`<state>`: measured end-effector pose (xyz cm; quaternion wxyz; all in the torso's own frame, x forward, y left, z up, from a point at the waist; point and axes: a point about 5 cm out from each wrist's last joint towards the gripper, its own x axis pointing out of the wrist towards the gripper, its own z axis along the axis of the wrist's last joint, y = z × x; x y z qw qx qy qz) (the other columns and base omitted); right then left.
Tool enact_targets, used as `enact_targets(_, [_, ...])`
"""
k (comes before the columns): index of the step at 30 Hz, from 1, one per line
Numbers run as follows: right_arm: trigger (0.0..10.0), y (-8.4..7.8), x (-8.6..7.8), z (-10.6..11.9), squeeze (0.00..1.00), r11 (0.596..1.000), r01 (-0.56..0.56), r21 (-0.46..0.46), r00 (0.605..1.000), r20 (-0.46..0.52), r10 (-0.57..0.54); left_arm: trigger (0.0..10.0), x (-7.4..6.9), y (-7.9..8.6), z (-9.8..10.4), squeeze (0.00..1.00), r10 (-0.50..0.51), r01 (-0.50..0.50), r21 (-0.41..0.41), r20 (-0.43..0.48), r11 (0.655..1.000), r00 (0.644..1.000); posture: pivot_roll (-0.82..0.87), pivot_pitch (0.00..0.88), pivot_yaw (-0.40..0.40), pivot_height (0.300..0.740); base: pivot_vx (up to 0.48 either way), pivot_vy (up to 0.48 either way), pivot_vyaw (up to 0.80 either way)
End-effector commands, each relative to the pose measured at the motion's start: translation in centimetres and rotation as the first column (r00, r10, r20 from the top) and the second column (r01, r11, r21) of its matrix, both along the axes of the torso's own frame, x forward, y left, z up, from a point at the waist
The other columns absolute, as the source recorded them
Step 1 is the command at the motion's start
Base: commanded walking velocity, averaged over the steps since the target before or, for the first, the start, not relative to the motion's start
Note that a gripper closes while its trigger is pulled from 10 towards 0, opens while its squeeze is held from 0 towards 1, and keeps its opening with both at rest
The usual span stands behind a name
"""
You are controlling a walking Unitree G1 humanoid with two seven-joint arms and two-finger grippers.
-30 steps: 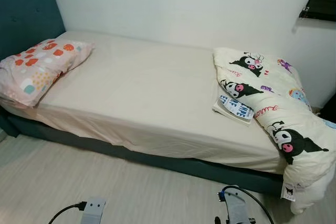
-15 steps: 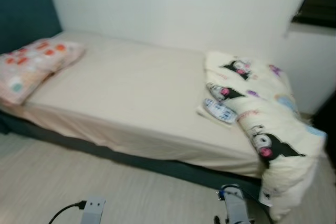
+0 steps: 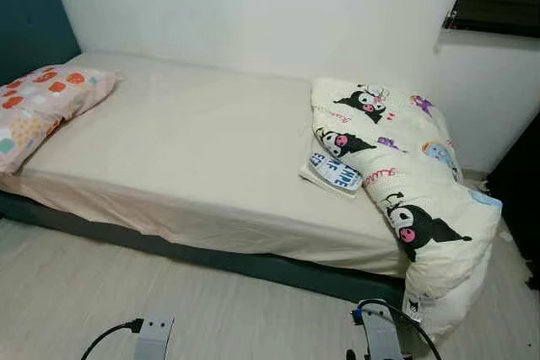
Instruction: Clean up the room
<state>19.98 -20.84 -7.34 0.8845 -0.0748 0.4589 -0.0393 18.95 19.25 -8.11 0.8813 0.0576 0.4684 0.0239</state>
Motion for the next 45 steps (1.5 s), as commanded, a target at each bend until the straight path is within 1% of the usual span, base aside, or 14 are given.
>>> enact_targets(1, [10.0,0.18,-0.1,-0.09,0.0,1.0,-0.004,0.001,1.0,-0.008,0.004,10.0,-0.12,-0.26,-0.09,0.0,-0.011,0.011,-0.015,0.002,1.0,1.0,0.12,0.04,-0.032,0.724,0.0,0.0,0.0])
enact_targets(4, [10.0,0.16,-0.09,-0.08,0.0,1.0,-0.003,0.001,1.0,-0.006,0.003,10.0,0.29,-0.59,0.12,0.0,-0.05,0.05,-0.021,0.024,0.999,0.998,0.12,0.04,-0.032,0.724,0.137,0.0,0.0])
enact_targets(8, [10.0,0.14,-0.12,-0.1,0.0,1.0,0.005,0.008,1.0,-0.008,-0.005,10.0,0.51,-0.77,0.21,0.0,-0.062,0.063,-0.024,0.031,0.998,0.998,0.13,0.036,-0.035,0.724,0.412,0.0,0.0])
enact_targets(15, [10.0,0.11,-0.17,-0.14,0.0,1.0,0.015,0.017,1.0,-0.017,-0.014,10.0,0.72,-0.97,0.3,0.0,-0.079,0.08,-0.023,0.036,0.997,0.996,0.13,0.029,-0.031,0.724,0.43,0.0,-0.74])
enact_targets(20, [10.0,0.1,-0.06,-0.06,0.0,1.0,0.015,0.014,1.0,-0.006,-0.015,10.0,0.78,-0.96,0.33,0.0,-0.083,0.083,-0.021,0.038,0.996,0.996,0.13,0.029,-0.029,0.724,0.431,0.0,-0.7])
enact_targets(40, [10.0,0.23,0.41,0.21,0.0,1.0,0.002,0.016,1.0,0.024,-0.003,10.0,0.39,-0.87,0.14,0.0,-0.069,0.069,-0.018,0.027,0.997,0.997,0.12,0.042,-0.028,0.724,0.426,0.0,0.0])
enact_targets(45, [10.0,0.09,0.52,0.29,0.0,1.0,0.008,0.017,1.0,0.028,-0.008,10.0,0.41,-0.91,0.12,0.0,-0.05,0.051,-0.018,0.023,0.999,0.998,0.12,0.042,-0.026,0.724,0.0,0.0,0.0])
